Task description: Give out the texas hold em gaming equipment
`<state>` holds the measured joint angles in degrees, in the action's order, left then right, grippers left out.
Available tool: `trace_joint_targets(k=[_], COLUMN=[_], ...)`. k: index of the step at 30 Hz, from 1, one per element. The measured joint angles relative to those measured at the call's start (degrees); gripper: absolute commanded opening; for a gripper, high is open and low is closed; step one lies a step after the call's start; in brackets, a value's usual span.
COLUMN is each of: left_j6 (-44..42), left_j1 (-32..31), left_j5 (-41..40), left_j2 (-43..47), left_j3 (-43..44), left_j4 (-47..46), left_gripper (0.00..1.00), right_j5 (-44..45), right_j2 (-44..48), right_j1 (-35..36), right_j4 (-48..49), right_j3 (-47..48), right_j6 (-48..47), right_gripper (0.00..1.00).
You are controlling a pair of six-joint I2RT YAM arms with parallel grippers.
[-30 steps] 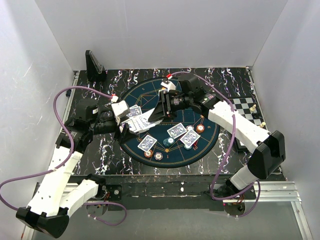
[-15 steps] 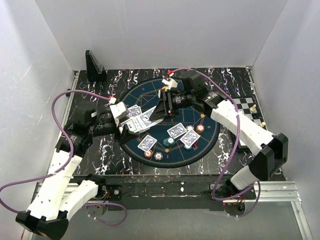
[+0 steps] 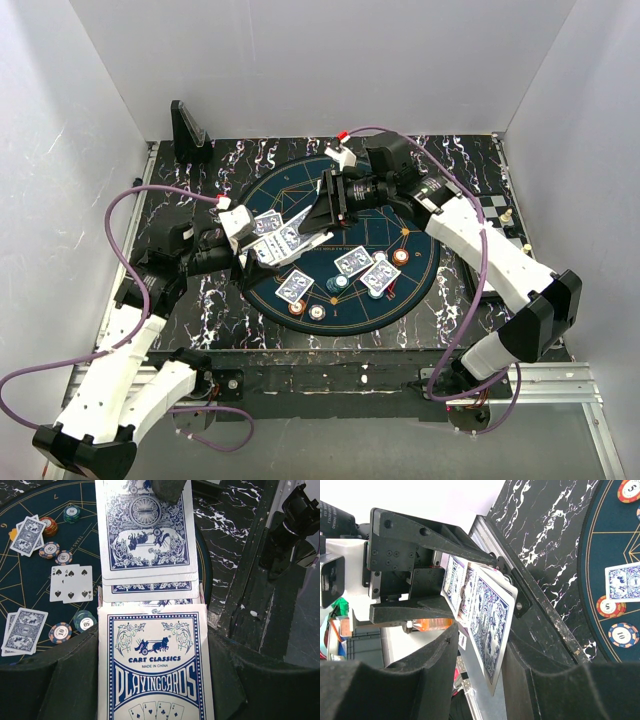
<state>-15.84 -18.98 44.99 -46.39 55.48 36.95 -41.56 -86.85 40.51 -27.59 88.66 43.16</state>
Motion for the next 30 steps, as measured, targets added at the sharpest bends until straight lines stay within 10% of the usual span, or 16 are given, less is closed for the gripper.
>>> trace_joint_targets(k=[16, 30], left_j6=[1.33, 1.92], left_j1=[0.00, 0.00], left_j5=[0.50, 0.70], left_j2=[0.02, 0.11], left_j3=[0.00, 0.00], left_j4=[-1.46, -1.42], left_gripper=[0.00, 0.00], right_j5=[6.69, 9.97], right_j2=[-2.32, -4.07], right_j1=[0.81, 3.10], right_j4=[-12.35, -13.38], right_j3=[5.31, 8.50], right_j6=[-8.96, -10.16], right_gripper=[0.47, 0.70])
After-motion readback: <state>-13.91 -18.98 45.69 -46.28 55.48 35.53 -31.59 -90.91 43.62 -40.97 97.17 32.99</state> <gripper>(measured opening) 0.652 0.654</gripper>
